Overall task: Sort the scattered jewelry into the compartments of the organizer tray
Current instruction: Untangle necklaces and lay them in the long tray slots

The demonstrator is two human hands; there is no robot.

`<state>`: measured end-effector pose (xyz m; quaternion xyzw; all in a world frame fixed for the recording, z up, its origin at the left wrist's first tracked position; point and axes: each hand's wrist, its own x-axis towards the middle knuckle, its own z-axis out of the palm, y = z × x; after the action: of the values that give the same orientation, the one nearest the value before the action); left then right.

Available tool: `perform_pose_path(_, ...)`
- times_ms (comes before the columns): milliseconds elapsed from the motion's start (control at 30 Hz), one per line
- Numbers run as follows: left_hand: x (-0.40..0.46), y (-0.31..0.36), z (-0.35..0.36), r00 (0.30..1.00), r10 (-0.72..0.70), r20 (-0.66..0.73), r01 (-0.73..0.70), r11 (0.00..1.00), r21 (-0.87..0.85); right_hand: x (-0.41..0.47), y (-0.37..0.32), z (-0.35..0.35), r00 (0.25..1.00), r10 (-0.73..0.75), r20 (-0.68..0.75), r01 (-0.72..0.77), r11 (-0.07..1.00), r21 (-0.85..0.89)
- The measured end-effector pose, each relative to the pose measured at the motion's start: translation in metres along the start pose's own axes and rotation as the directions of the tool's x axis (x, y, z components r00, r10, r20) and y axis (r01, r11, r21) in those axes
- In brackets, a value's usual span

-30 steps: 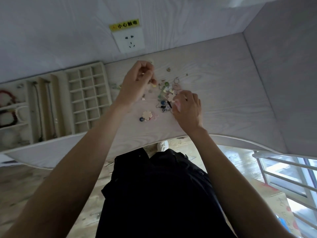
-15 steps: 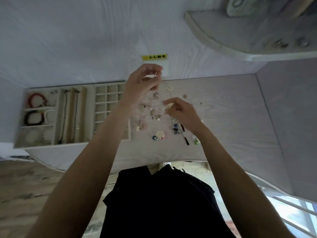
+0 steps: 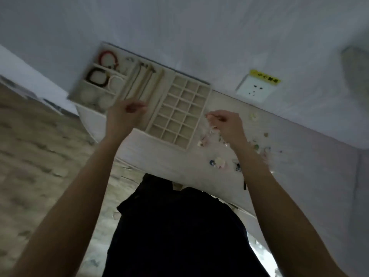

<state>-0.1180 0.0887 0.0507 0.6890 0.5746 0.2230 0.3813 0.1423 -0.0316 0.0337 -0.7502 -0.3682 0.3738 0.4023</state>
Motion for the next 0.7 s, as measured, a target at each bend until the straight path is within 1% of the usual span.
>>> perform_pose_path(100, -0.013, -0.025, -0.012, 0.995, -0.029, -0.098, 0.041, 0.992, 0.123, 0.028, -0.013, 0.025, 0.998, -0.068, -0.003, 0.067, 0.988, -0.14)
perform_pose_path(267, -0.025, -0.051, -0.021, 0.984, -0.091, -0.155, 0.109, 0.988, 0.111, 0.074, -0.051, 0.065, 0.976, -0.217, 0.024, 0.213, 0.926, -0.312)
perform_pose_path(400, -0.027, -0.056, -0.015, 0.988, -0.077, -0.135, 0.098, 0.983, 0.157, 0.106, -0.071, 0.082, 0.94, -0.334, 0.063, 0.325, 0.828, -0.457)
perform_pose_path(567, -0.024, -0.05, 0.002, 0.99, -0.035, -0.14, 0.069, 0.967, 0.247, 0.134, -0.08, 0.092, 0.93, -0.353, 0.105, 0.345, 0.731, -0.589)
perform_pose_path(633, -0.022, -0.049, 0.008, 0.989, 0.003, -0.15, 0.039, 0.96, 0.276, 0.142, -0.079, 0.095, 0.922, -0.367, 0.125, 0.357, 0.679, -0.641)
perform_pose_path(700, -0.02, -0.049, 0.013, 0.983, 0.054, -0.176, 0.003, 0.952, 0.307, 0.151, -0.078, 0.099, 0.901, -0.401, 0.167, 0.4, 0.618, -0.677)
